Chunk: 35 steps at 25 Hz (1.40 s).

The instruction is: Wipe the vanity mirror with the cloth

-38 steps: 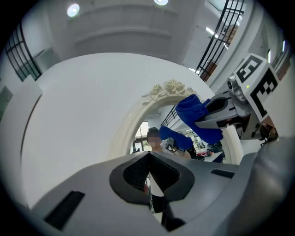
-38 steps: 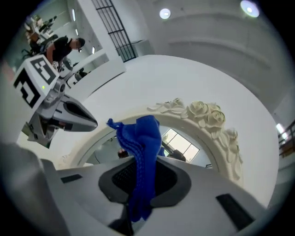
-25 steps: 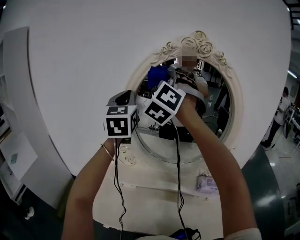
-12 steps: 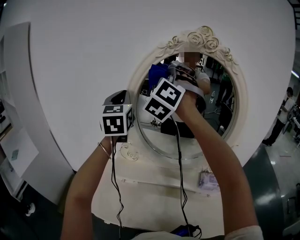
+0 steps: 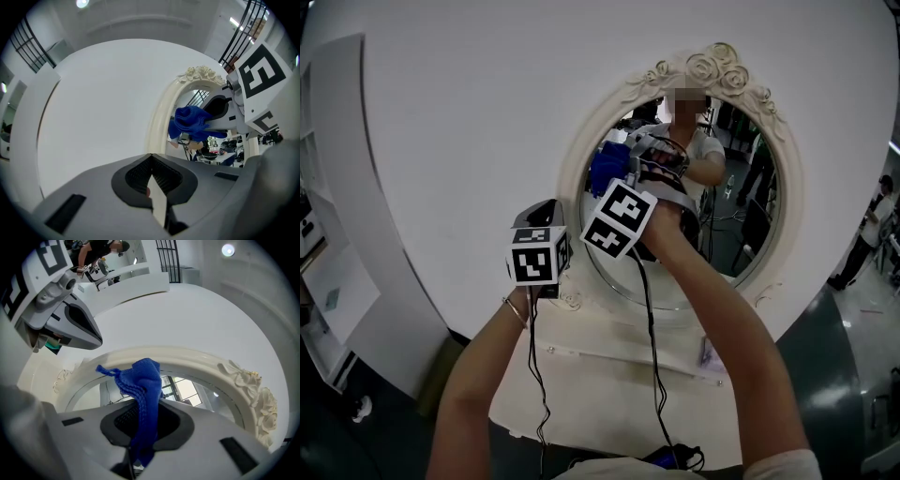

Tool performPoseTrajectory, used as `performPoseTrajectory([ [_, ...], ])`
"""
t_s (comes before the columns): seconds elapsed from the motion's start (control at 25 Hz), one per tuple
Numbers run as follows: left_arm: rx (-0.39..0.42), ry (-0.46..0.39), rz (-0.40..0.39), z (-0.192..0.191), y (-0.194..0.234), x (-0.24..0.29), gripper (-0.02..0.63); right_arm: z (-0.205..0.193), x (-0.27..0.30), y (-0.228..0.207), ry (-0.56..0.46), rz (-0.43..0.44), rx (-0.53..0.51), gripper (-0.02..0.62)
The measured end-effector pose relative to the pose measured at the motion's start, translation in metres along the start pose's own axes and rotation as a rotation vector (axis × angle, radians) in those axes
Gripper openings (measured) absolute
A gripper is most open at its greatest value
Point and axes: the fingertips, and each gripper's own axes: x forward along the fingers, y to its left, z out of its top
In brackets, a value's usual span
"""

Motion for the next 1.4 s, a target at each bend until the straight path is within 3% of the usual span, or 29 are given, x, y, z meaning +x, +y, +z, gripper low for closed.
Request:
performPoseTrajectory([
  [0.48,-0.038,0.169,-0.033,-0.133,-0.013,-0.022,0.005,-0.036,0.019,0.141,0.052,0.205,-0.034,0.063],
  [0.76,-0.077,0.281,-0.058,-0.208,-0.031,-0.038,0.005,-0.069,0.026,0.240,0.102,0.368,-0.023,0.063],
  [0.92,-0.141,0.311,-0.065,-0.239,-0.037,-0.047,0.005,-0.090,0.028,0.276,0.133,0.413,0.005,0.063],
  [1.16,-0.169,0.354,-0.072,-0.264,-0.046,-0.054,0.005,-0.102,0.025,0.286,0.119,0.438,0.051,0.063],
  [1.4,-0.124,0.256,-0.129,-0.209,-0.058,-0.037,0.005,-0.103,0.010,0.218,0.080,0.400,0.101,0.063],
])
